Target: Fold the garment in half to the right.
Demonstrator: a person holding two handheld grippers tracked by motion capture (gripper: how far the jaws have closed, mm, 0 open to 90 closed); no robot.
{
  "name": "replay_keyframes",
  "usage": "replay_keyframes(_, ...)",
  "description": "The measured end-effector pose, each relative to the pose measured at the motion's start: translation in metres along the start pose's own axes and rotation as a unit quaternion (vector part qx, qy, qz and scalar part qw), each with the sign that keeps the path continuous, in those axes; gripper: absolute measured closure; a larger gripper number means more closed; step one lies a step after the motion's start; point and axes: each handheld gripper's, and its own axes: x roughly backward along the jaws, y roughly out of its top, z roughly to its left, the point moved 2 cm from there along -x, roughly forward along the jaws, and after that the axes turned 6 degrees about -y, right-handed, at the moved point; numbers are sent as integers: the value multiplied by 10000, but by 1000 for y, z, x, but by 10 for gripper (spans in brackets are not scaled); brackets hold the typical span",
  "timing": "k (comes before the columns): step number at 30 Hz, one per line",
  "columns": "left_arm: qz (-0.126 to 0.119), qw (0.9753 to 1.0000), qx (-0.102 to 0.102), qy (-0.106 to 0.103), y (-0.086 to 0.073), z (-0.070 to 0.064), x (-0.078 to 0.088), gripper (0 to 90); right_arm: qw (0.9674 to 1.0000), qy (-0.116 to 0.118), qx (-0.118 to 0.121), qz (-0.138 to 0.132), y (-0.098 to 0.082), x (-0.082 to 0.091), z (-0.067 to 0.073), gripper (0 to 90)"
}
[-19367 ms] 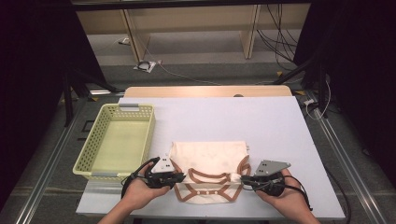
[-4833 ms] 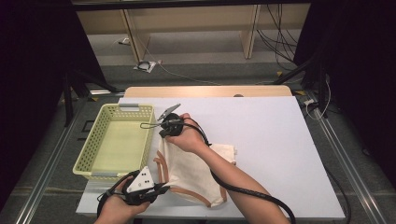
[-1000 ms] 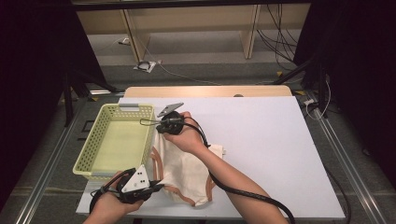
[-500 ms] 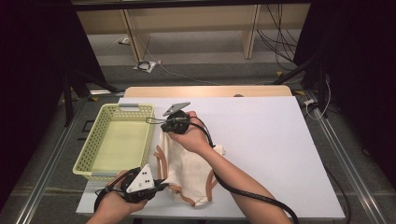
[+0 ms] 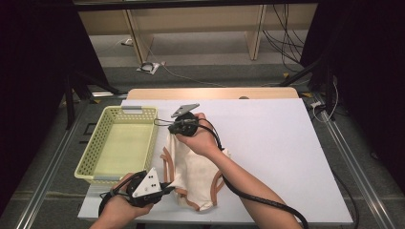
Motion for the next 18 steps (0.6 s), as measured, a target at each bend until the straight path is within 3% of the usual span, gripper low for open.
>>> replay_keyframes(18, -113, 9999, -90, 23, 6, -3, -5, 852, 9999, -36, -116, -53, -5, 6, -7, 891)
